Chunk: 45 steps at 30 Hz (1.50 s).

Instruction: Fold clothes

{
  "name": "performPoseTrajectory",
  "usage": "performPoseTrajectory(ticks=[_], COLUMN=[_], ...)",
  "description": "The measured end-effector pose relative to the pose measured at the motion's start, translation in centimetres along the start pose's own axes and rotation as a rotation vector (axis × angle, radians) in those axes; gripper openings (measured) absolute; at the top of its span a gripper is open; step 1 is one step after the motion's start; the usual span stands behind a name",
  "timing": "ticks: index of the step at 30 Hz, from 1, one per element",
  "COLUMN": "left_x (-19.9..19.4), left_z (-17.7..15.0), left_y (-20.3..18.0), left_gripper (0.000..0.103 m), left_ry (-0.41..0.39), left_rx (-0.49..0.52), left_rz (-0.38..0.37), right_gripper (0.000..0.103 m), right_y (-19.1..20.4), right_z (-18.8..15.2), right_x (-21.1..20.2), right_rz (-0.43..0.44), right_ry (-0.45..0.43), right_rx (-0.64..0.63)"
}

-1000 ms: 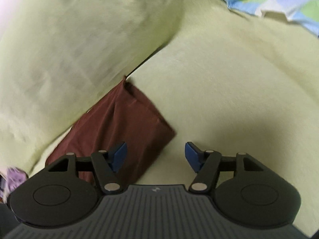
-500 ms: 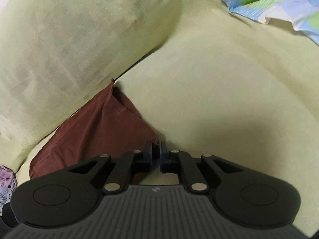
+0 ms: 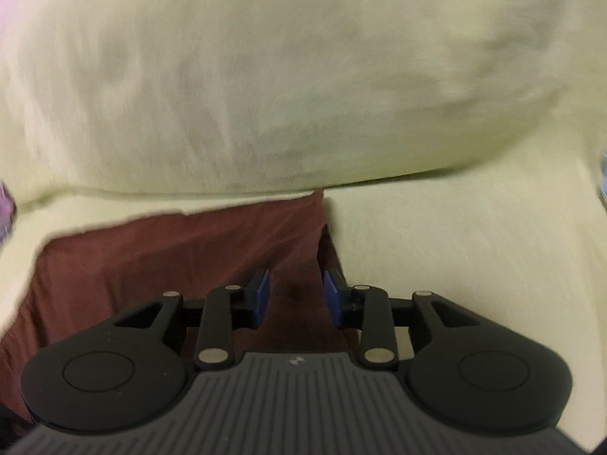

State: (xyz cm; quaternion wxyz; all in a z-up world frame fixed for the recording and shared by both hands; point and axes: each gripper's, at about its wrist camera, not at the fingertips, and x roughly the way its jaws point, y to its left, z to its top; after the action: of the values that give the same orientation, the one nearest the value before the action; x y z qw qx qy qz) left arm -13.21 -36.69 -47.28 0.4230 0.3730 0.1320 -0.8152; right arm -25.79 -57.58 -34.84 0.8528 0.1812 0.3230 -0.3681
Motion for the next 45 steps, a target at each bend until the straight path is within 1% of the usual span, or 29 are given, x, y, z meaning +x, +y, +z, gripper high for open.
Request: performPoseTrajectory(ticks=[1, 2, 3, 4, 6, 9, 12, 13, 14, 15, 18, 20, 21, 24, 26, 27, 28, 29, 31, 32, 34, 36, 37, 38, 40, 41, 42, 44, 45], left_x=[0.0, 0.0, 0.0, -0.1, -0.2, -0.2, -0.5, -0.5, -0.7, -1.2, -2.6, -2.4, -1.9, -1.5, -1.3, -1.2, -1.1, -0.9, -0.8, -0.6, 0.0, -0.7, -0.8, -1.4, -2.4, -2.7, -2.9, -3.1, -3.0], left_z=[0.0, -0.1, -0.2, -0.2, -0.3, -0.2, -0.2, -0.1, -0.1, -0.1, -0.3, -0.4, -0.6, -0.5, -0.2, -0.1, -0.1, -0.1, -0.2, -0.3, -0.2, -0.2, -0.3, -0.4, -0.9, -1.1, -1.4, -1.9, -2.2], left_y=[0.0, 0.1, 0.1, 0.2, 0.1, 0.0, 0.0, 0.0, 0.0, 0.0, -0.1, -0.2, -0.5, -1.6, -1.5, -1.3, -1.1, -1.0, -0.9, -0.7, 0.0, 0.5, 0.5, 0.6, 0.7, 0.7, 0.6, 0.5, 0.5], left_gripper=[0.005, 0.005, 0.005, 0.005, 0.005, 0.005, 0.006, 0.007, 0.008, 0.008, 0.008, 0.008, 0.008, 0.008, 0.008, 0.009, 0.009, 0.009, 0.009, 0.012, 0.015, 0.021, 0.026, 0.027, 0.027, 0.027, 0.027, 0.027, 0.027], left_ry=[-0.004, -0.009, -0.014, -0.018, -0.023, -0.028, -0.035, -0.038, -0.044, -0.054, -0.086, -0.066, -0.043, -0.031, -0.020, -0.013, -0.011, -0.011, -0.012, -0.013, -0.014, -0.025, -0.028, -0.038, -0.045, -0.042, -0.029, -0.015, -0.003], left_rx=[-0.004, -0.010, -0.017, -0.024, -0.031, -0.041, -0.063, -0.066, -0.069, -0.074, -0.106, -0.105, -0.086, -0.009, -0.003, -0.007, -0.005, -0.003, 0.004, 0.002, -0.022, -0.054, -0.058, -0.066, -0.075, -0.072, -0.066, -0.067, -0.065], left_rz=[-0.002, -0.005, -0.006, -0.007, -0.004, 0.000, -0.010, -0.010, -0.010, -0.006, 0.009, 0.010, 0.011, 0.030, 0.024, 0.013, 0.006, 0.004, 0.001, -0.002, -0.014, -0.010, -0.008, -0.006, -0.003, 0.002, 0.014, 0.018, 0.018], right_gripper=[0.028, 0.015, 0.005, 0.004, 0.004, 0.005, 0.008, 0.011, 0.017, 0.019, 0.021, 0.022, 0.023, 0.027, 0.027, 0.025, 0.020, 0.002, 0.001, 0.000, 0.000, 0.000, 0.000, 0.003, 0.005, 0.010, 0.013, 0.014, 0.017], right_y=[0.1, 0.2, 0.2, 0.0, -0.4, -0.9, -2.3, -2.7, -3.0, -3.2, -4.0, -4.4, -4.2, -4.0, -4.0, -3.9, -3.8, -3.5, -3.3, -3.7, -4.9, -6.0, -6.0, -5.7, -5.1, -4.6, -4.1, -3.1, -2.7], right_z=[0.0, 0.0, 0.0, 0.1, 0.3, 0.6, 0.1, -0.3, -0.8, -1.3, -3.2, -4.9, -5.8, -7.5, -8.7, -9.2, -9.4, -9.6, -9.8, -9.9, -10.4, -10.7, -10.7, -10.8, -11.1, -11.5, -12.0, -13.2, -13.7], right_x=[0.5, 1.3, 1.9, 2.2, 2.6, 3.1, 1.1, -0.2, -1.2, -2.2, -5.2, -6.5, -7.1, -7.8, -7.9, -8.0, -8.1, -8.4, -8.8, -9.0, -9.1, -9.4, -9.7, -10.4, -11.6, -12.5, -13.5, -15.1, -15.8], right_rz=[-0.008, -0.019, -0.038, -0.051, -0.086, -0.176, -0.171, -0.165, -0.165, -0.164, -0.157, -0.141, -0.135, -0.125, -0.117, -0.113, -0.112, -0.112, -0.115, -0.134, -0.186, -0.166, -0.168, -0.172, -0.156, -0.140, -0.129, -0.112, -0.104], right_ry=[0.015, 0.042, 0.065, 0.064, 0.043, 0.014, -0.054, -0.074, -0.082, -0.088, -0.087, -0.070, -0.056, -0.023, -0.002, 0.002, 0.001, -0.001, -0.005, -0.011, -0.016, -0.032, -0.035, -0.042, -0.054, -0.058, -0.057, -0.049, -0.046], right_rx=[-0.022, -0.055, -0.079, -0.085, -0.082, -0.064, 0.044, 0.073, 0.084, 0.096, 0.144, 0.175, 0.183, 0.196, 0.208, 0.210, 0.205, 0.190, 0.175, 0.181, 0.227, 0.297, 0.295, 0.282, 0.276, 0.287, 0.300, 0.309, 0.313])
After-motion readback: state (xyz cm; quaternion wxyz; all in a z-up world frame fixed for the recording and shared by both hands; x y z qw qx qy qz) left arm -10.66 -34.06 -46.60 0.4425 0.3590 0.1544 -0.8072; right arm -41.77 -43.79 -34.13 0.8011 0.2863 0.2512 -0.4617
